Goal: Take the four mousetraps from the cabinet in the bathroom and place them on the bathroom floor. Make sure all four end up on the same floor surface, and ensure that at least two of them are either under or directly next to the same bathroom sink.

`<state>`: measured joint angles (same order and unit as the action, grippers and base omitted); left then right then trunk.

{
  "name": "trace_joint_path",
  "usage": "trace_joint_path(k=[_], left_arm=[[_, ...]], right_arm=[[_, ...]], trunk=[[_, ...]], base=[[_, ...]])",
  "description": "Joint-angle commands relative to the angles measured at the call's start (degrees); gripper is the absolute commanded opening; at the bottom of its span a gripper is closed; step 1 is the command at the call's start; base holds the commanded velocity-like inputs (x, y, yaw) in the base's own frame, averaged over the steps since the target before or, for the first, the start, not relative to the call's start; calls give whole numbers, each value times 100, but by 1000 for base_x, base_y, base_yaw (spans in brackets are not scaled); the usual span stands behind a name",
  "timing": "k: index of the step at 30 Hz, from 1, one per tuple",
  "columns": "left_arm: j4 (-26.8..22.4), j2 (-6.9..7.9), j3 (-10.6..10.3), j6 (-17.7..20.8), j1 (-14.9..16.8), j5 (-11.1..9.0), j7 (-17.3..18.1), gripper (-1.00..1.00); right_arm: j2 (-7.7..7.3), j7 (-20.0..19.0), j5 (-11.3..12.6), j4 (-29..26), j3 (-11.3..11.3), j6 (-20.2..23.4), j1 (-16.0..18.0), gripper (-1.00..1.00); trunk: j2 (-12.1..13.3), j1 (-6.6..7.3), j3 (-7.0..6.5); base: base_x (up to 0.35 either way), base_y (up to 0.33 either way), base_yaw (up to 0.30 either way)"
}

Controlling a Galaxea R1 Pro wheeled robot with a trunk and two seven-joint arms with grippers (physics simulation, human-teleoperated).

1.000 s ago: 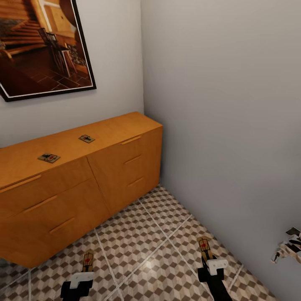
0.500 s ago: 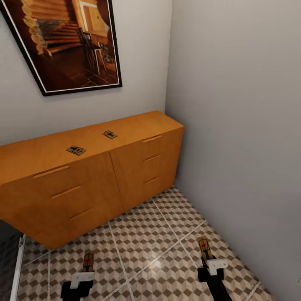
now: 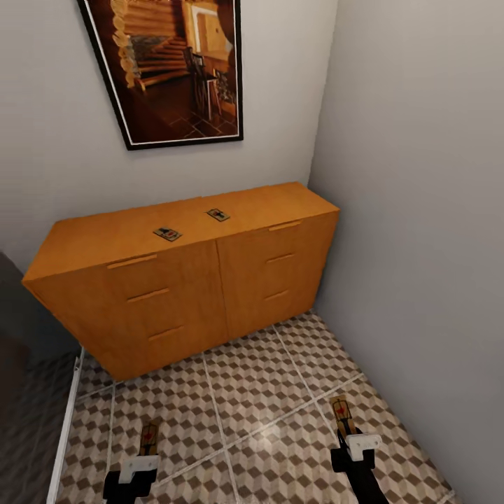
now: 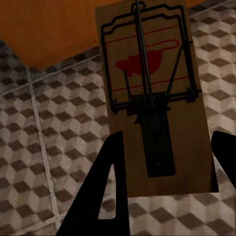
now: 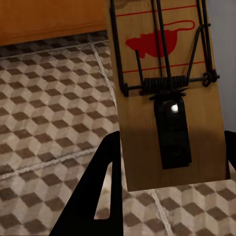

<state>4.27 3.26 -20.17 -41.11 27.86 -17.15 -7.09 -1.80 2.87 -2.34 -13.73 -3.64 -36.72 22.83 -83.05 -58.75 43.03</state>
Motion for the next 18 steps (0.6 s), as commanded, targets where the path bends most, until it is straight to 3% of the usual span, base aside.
trace_joint_path(k=[1,9,18], left_arm=[[21,-6,-49,-28,9,-8,-30,-100],[21,-10,-47,-28,9,-8,-30,-100],[21,-11,-49,-28,9,-8,-30,-100]], right_arm=[[-5,30,-3,2,-38,-11,2,-100],[-3,30,-3,2,-37,-12,2,-100],[3,30,-3,2,-38,-11,2,-100]], trunk=[[-3,3,6],[-3,3,23],[-3,3,42]], base=[[-204,-177,287],[-205,-172,287],[-161,-23,287]])
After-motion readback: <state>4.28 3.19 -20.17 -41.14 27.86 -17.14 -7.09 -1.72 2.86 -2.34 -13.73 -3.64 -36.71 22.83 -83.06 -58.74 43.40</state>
